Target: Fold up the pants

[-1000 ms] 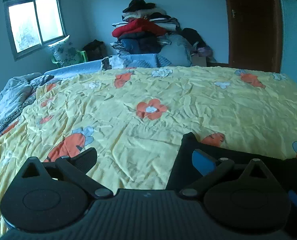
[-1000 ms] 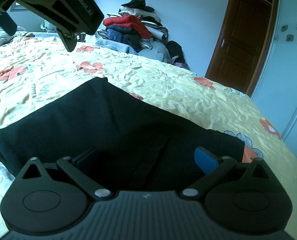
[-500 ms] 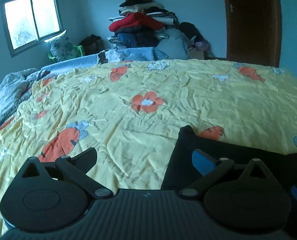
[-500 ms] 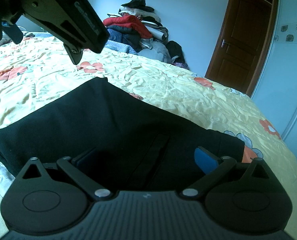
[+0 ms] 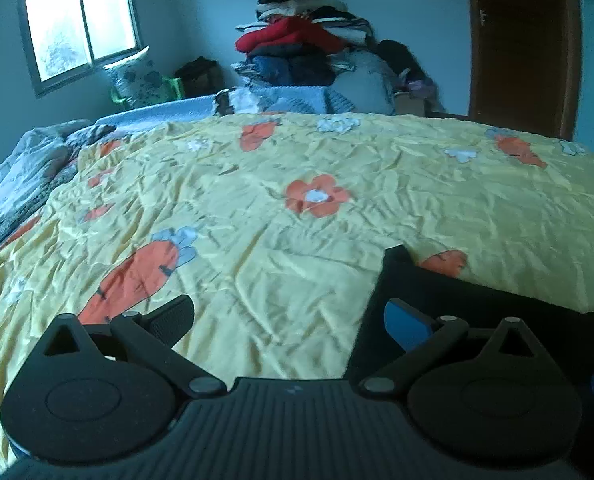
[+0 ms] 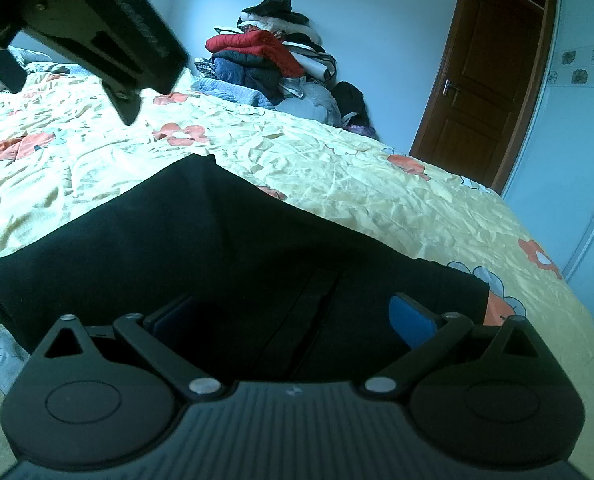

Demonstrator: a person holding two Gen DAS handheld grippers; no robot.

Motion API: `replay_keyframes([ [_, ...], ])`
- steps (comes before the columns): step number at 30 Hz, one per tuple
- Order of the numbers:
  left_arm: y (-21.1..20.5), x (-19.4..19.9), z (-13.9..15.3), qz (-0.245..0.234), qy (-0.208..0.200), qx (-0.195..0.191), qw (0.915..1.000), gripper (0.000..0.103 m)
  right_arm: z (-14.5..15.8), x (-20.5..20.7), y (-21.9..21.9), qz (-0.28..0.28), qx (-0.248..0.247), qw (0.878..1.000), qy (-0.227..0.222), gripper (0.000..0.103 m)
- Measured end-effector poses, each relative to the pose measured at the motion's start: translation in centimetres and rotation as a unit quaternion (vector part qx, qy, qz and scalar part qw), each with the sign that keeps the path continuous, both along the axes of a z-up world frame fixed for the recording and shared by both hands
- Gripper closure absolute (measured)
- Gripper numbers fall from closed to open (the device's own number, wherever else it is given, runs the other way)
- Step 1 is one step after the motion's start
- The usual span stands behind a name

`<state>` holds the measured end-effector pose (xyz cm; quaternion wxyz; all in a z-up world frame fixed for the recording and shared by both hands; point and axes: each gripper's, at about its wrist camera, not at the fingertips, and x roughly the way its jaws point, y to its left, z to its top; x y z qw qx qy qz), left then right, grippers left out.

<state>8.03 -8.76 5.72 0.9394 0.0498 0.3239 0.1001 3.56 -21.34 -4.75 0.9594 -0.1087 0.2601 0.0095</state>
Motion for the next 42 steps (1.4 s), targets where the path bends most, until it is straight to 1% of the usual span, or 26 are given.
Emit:
replay_keyframes([
  [4,1.0,-0.4,0.0,0.012,-0.002,-0.011,0.9999,0.000,0.0,0.0,0.0,0.000,0.000,1.000,0.000,0.000],
  [9,1.1,-0.6,0.0,0.018,0.002,-0.007,0.9998,0.000,0.0,0.0,0.0,0.000,0.000,1.000,0.000,0.000],
  [13,0.5,-0.8,0.3,0.005,0.001,0.005,1.0000,0.000,0.0,0.0,0.0,0.000,0.000,1.000,0.000,0.000],
  [15,0.5,-0.8,0.0,-0.006,-0.003,-0.009,0.9999,0.000,0.0,0.0,0.0,0.000,0.000,1.000,0.000,0.000],
  [17,0.5,-0.3,-0.6,-0.015,0.004,-0.024,0.9996,0.000,0.0,0.0,0.0,0.000,0.000,1.000,0.000,0.000],
  [21,0.3,0.2,-1.5,-0.008,0.029,0.001,0.9995,0.000,-0.1,0.1,0.0,0.000,0.000,1.000,0.000,0.000],
  [26,0.4,-0.2,-1.1,-0.005,0.013,-0.018,0.9997,0.000,-0.1,0.1,0.0,0.000,0.000,1.000,0.000,0.000],
  [32,0.7,0.0,-0.8,0.006,0.020,-0.002,0.9998,0.000,-0.1,0.1,0.0,0.000,-0.001,1.000,0.000,0.000],
  [35,1.5,-0.2,-0.8,0.017,0.023,-0.009,0.9996,0.000,-0.1,0.1,0.0,0.000,-0.001,1.000,0.000,0.000],
  [39,2.7,-0.6,-1.0,0.024,0.015,-0.041,0.9987,0.000,-0.1,0.1,0.0,0.000,-0.001,1.000,0.000,0.000],
  [42,2.6,0.0,-1.8,0.015,0.021,-0.036,0.9990,0.000,-0.1,0.1,0.0,0.000,-0.001,1.000,0.000,0.000],
])
